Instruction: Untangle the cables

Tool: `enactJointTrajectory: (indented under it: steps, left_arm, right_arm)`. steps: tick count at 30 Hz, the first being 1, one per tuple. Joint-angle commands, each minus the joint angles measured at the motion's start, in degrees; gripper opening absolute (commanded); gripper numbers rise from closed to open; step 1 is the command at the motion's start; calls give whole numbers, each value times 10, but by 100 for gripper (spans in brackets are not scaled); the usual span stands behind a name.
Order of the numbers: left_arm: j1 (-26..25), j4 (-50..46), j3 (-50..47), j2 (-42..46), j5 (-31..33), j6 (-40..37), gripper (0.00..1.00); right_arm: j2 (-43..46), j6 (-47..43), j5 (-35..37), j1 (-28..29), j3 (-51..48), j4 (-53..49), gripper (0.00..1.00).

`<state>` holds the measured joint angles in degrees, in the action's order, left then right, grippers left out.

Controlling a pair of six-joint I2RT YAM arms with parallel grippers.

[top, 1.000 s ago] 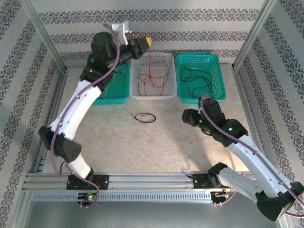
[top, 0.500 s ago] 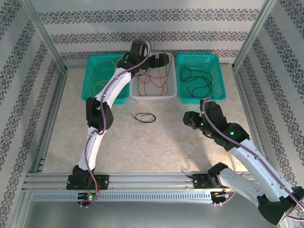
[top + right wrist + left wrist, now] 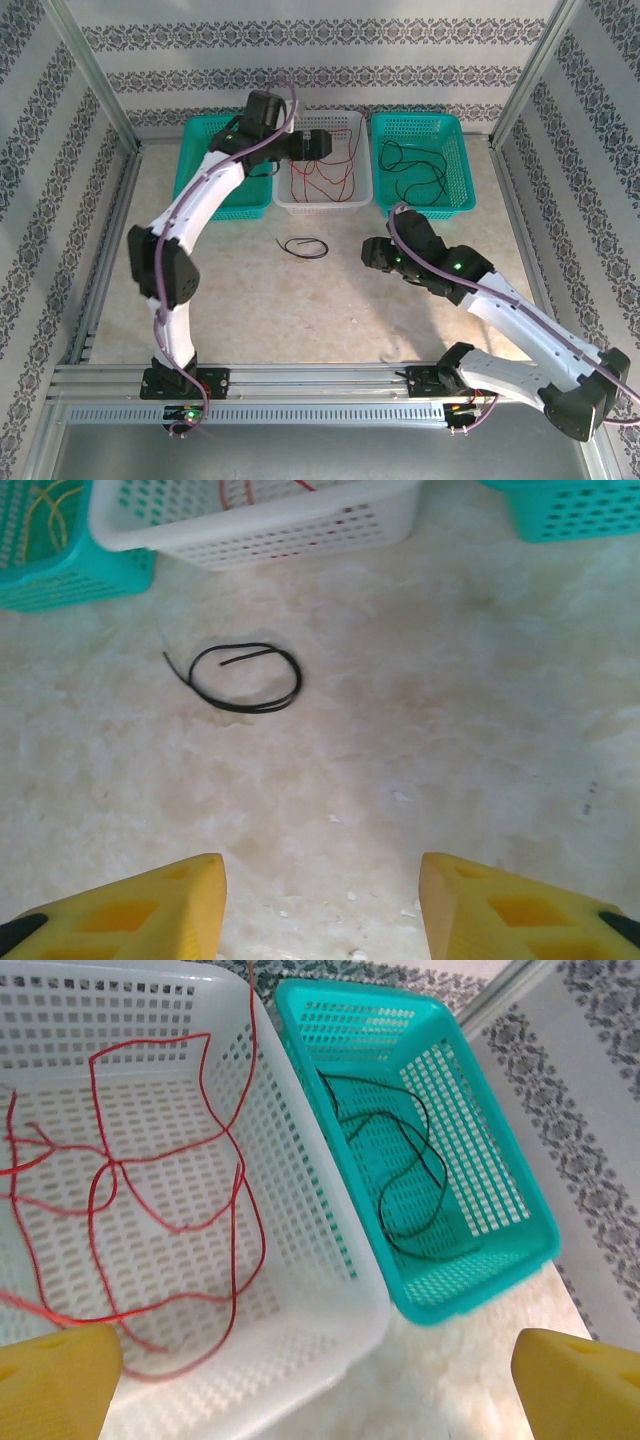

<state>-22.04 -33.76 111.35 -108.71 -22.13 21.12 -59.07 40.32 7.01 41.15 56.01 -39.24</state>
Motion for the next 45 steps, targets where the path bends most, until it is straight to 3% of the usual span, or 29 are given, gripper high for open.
enactJointTrajectory:
  steps: [1,4,7,10,16,19,22,27,33,40,45]
  left_arm:
    - [0,-63,-34,8,-4,-46,100]
    - [-1,-106,-35,11,3,-60,100]
    - [-1,-34,-126,78,-5,-36,100]
    - [0,26,-242,160,35,3,98]
    - [3,166,-502,275,26,144,51]
    - [4,308,-613,288,10,222,40]
    - [3,456,-678,263,13,283,36]
    - [1,485,-669,184,105,329,34]
    - [-9,381,-600,127,174,307,29]
    - [-24,273,-567,100,198,328,28]
    - [-27,253,-556,73,196,348,26]
  right_arm:
    - [-20,-4,36,27,26,24,55]
    - [-38,-5,35,36,38,28,55]
    - [-45,-11,33,39,46,28,55]
    - [-52,-20,29,40,51,26,55]
    - [-66,-27,25,41,52,33,55]
    - [-69,-27,24,45,55,40,55]
    - [-70,-27,26,51,57,40,55]
    - [-54,-18,36,60,45,36,55]
    - [-31,-11,43,64,28,33,55]
    - [-19,-17,55,63,32,23,55]
    - [-20,-19,48,64,37,22,55]
